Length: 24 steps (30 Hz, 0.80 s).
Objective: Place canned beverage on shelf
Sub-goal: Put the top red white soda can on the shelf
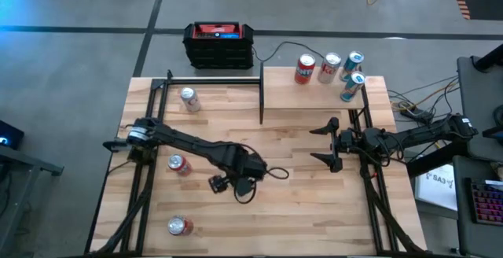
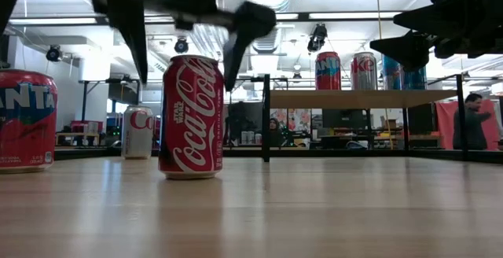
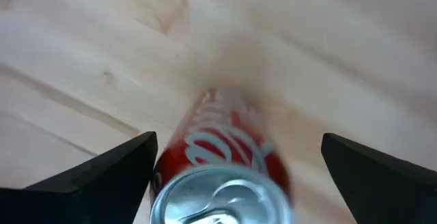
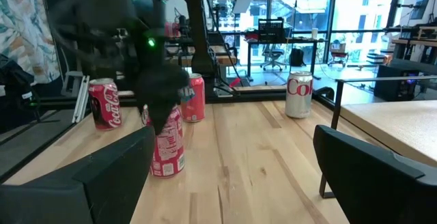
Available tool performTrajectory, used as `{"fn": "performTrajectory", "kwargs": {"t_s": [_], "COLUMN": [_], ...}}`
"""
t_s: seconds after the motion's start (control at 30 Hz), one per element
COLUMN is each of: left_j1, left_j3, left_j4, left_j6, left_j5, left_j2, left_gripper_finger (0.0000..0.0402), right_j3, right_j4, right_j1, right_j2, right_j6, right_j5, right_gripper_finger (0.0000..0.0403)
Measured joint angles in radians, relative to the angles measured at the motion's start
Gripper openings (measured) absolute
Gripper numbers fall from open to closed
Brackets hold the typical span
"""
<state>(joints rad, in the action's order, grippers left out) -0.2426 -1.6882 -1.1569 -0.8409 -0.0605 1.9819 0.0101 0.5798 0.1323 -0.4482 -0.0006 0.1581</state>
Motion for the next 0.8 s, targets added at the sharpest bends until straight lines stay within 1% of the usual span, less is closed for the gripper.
{"fn": "performTrajectory", "kwargs": {"t_s": [0.13, 0.2, 0.27, 0.4, 0.53, 0.7, 0.8], "left_j1": [-0.048, -0.073, -0.101, -0.161, -0.228, -0.290, -0.312], "left_j3": [0.000, 0.000, 0.000, 0.000, 0.000, 0.000, 0.000], "left_j4": [0.024, 0.040, 0.052, 0.088, 0.136, 0.171, 0.194], "left_j6": [0.242, 0.334, 0.408, 0.581, 0.854, 1.175, 1.324], "left_j5": [0.001, 0.031, 0.094, 0.258, 0.487, 0.867, 1.074], "left_j2": [-0.038, -0.055, -0.071, -0.086, -0.084, -0.059, -0.051], "left_gripper_finger": [0.0399, 0.0399, 0.0399, 0.0399, 0.0400, 0.0400, 0.0400], "right_j3": [0.000, 0.000, 0.000, 0.000, 0.000, 0.000, 0.000], "right_j4": [0.000, 0.000, 0.000, 0.000, 0.000, 0.000, 0.000], "right_j1": [0.000, 0.000, 0.000, 0.000, 0.000, 0.000, 0.000], "right_j2": [0.000, 0.000, 0.000, 0.000, 0.000, 0.000, 0.000], "right_j6": [0.000, 0.000, 0.000, 0.000, 0.000, 0.000, 0.000], "right_j5": [0.000, 0.000, 0.000, 0.000, 0.000, 0.000, 0.000], "right_gripper_finger": [0.0383, 0.0383, 0.0383, 0.0383, 0.0383, 0.0383, 0.0383]}}
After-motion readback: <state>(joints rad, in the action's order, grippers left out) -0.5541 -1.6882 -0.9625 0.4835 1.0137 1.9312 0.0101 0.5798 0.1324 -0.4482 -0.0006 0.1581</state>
